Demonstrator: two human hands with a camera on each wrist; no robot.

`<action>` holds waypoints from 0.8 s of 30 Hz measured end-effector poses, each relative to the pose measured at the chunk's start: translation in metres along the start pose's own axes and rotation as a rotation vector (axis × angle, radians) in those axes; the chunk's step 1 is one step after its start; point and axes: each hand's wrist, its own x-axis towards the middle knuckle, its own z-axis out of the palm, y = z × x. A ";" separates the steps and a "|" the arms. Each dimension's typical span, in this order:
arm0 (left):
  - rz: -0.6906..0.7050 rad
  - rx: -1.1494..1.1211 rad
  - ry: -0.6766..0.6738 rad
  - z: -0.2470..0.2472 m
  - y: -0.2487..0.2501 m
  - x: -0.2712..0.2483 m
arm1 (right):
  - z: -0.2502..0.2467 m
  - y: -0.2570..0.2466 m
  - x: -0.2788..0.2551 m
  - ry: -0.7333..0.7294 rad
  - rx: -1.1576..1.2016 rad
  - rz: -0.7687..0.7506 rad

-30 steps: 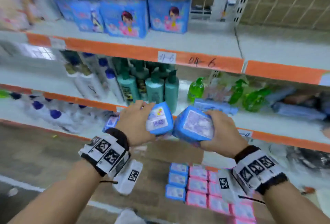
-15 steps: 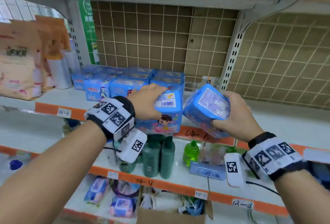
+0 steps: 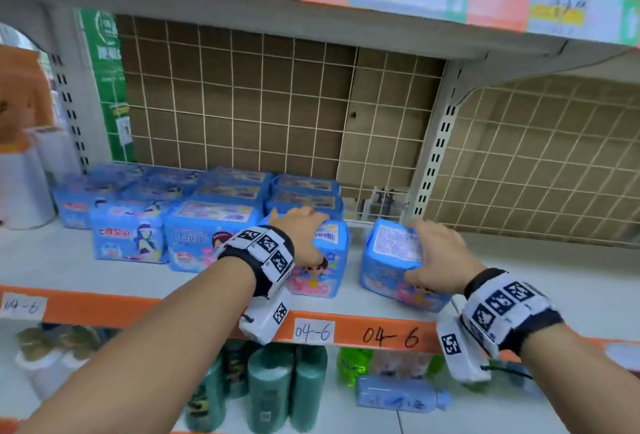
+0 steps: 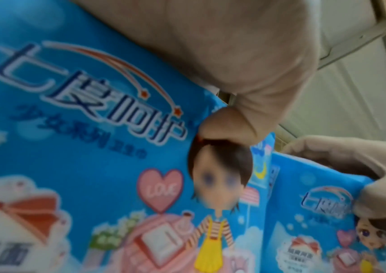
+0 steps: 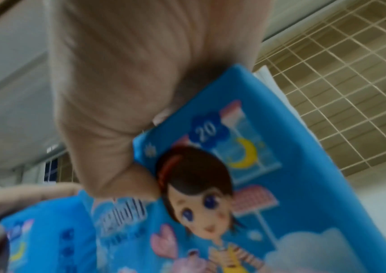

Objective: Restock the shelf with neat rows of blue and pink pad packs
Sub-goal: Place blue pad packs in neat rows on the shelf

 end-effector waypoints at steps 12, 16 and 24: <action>0.005 0.112 0.130 0.014 -0.009 0.022 | 0.011 0.017 0.060 -0.204 -0.138 0.007; 0.019 0.064 0.092 0.012 -0.011 0.024 | 0.020 0.015 0.079 -0.162 -0.211 0.090; 0.027 0.039 0.126 0.017 -0.013 0.027 | 0.030 0.001 0.134 -0.162 -0.308 0.115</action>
